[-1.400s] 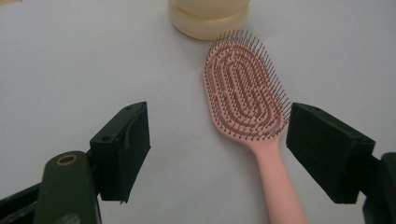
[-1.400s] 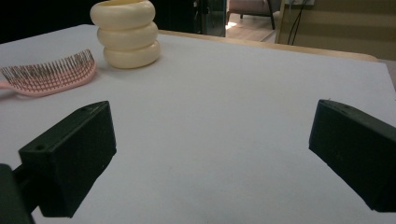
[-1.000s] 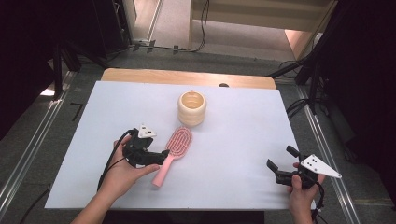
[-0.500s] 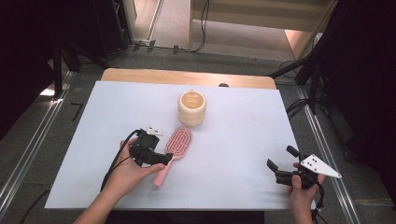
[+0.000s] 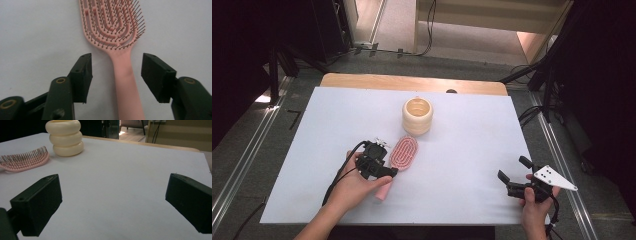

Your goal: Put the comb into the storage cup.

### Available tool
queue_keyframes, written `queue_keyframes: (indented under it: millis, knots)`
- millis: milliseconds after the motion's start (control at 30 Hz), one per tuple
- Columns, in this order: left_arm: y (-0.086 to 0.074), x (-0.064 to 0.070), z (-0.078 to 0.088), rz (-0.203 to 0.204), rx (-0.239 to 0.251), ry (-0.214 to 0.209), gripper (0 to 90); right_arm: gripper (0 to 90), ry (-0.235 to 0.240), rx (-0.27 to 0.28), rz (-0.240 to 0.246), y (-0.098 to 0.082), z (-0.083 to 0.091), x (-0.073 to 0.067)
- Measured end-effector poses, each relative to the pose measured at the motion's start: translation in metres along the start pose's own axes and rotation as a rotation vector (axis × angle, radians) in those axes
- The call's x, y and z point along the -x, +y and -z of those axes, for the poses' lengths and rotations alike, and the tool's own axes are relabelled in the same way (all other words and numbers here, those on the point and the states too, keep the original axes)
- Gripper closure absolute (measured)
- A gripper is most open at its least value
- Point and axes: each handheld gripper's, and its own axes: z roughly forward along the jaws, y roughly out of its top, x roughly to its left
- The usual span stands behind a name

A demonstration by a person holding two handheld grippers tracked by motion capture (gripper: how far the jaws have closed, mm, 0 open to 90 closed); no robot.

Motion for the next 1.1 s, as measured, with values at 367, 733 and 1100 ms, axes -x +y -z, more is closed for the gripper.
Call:
queue_keyframes:
  millis: [367, 733, 1100]
  knots:
    - [0.001, 0.005, -0.011, 0.007, -0.026, 0.015, 53.1, 0.0, 0.001, 0.000, -0.001, 0.000, 0.000, 0.000]
    - [0.000, 0.009, -0.017, -0.002, -0.036, 0.031, 56.6, 0.0, 0.001, -0.003, 0.000, 0.000, -0.001, 0.001]
    - [-0.001, 0.015, -0.025, -0.011, -0.049, 0.068, 60.7, 0.0, 0.002, -0.003, -0.003, 0.000, -0.001, 0.001]
